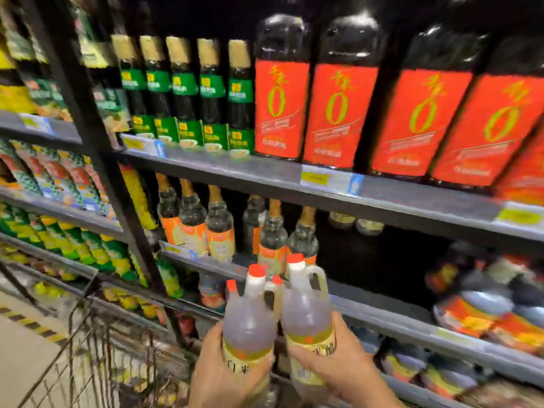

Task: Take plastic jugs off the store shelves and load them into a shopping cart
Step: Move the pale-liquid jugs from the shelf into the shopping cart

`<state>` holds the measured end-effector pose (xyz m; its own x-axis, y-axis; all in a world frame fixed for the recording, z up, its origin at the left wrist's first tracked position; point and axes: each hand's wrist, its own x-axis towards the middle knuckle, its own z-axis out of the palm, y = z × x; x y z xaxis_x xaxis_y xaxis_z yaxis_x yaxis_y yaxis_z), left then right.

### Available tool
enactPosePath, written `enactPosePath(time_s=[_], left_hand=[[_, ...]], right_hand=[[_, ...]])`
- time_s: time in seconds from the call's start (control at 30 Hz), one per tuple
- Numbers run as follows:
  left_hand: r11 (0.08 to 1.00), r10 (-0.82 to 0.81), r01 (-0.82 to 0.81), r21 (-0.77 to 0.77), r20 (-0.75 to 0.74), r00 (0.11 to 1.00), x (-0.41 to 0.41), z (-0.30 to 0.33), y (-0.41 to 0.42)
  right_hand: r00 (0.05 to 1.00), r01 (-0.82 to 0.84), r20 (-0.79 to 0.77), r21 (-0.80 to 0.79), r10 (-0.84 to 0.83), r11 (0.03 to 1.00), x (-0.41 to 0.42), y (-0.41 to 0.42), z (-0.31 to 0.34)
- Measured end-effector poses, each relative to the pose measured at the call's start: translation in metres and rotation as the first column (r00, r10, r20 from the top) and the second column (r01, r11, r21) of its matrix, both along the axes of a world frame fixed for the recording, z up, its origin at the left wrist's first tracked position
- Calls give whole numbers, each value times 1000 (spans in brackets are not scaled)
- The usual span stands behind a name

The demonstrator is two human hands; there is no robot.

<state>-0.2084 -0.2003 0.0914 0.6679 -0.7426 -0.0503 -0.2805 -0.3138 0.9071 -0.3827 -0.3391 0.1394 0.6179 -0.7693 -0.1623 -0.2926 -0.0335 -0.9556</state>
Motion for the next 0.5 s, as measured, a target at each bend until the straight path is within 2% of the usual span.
enactPosePath(time_s=[0.1, 0.2, 0.3, 0.43, 0.5], left_hand=[[996, -78, 74, -51, -81, 994, -27, 17, -42], [994, -75, 65, -83, -127, 989, -52, 33, -83], [975, -175, 150, -165, -150, 973, -69, 46, -116], [934, -276, 243, -263, -95, 957, -85, 62, -159], [938, -261, 235, -255, -71, 963, -89, 64, -181]], right_hand=[[990, 128, 61, -63, -125, 990, -36, -20, 6], [976, 219, 34, -91, -217, 971, -64, -30, 10], [957, 289, 20, -108, -289, 951, -87, -44, 9], [931, 364, 54, -103, -360, 926, -104, -60, 8], [917, 398, 65, -101, -393, 912, -107, -66, 7]])
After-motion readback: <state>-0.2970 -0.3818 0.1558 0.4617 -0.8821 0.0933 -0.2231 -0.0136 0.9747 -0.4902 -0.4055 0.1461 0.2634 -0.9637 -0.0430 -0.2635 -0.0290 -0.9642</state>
